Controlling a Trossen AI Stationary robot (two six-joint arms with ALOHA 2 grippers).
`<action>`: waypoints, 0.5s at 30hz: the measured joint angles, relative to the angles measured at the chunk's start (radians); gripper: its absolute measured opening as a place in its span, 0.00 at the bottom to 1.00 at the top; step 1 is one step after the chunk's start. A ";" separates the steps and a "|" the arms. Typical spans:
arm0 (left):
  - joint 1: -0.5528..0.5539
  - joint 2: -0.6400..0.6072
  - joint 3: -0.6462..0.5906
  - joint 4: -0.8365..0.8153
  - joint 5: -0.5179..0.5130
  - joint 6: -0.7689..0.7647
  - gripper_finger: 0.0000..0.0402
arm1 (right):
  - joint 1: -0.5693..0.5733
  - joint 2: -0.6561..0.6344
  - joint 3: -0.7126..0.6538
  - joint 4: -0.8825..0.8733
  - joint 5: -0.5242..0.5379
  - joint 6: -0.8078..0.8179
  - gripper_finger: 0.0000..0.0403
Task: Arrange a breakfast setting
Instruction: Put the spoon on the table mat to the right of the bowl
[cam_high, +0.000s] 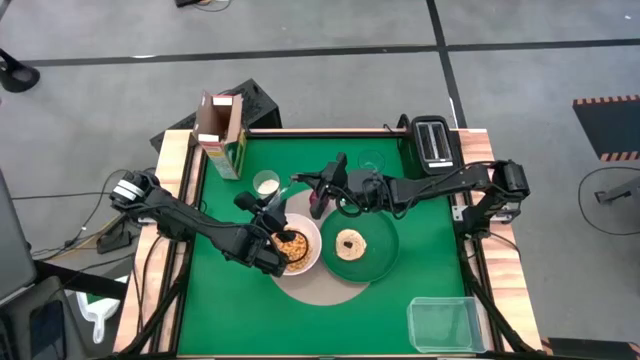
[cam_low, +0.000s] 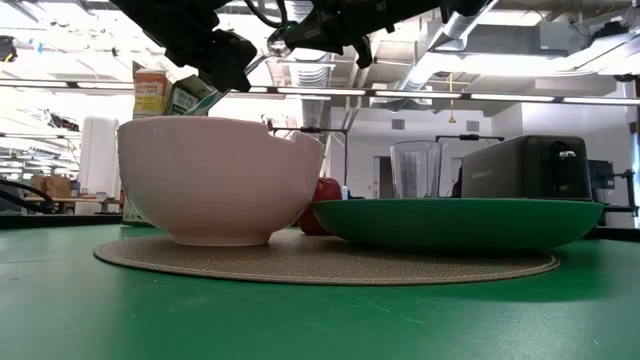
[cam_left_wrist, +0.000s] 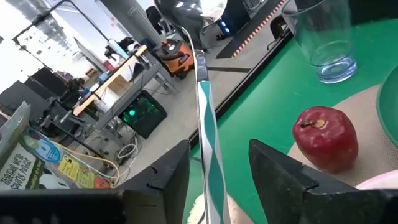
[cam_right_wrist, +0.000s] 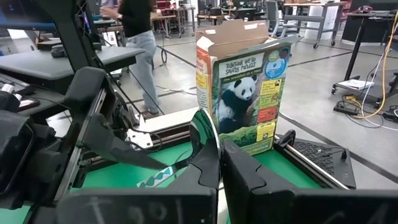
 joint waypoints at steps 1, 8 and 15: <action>0.000 0.000 0.000 0.000 0.005 -0.005 0.36 | 0.000 0.000 0.000 0.000 0.000 0.000 0.07; 0.000 -0.001 0.000 -0.003 0.013 -0.012 0.09 | 0.003 0.000 0.000 0.000 0.000 -0.001 0.08; 0.000 -0.002 0.000 -0.003 0.005 -0.004 0.09 | 0.012 -0.001 0.000 0.002 0.004 -0.002 0.08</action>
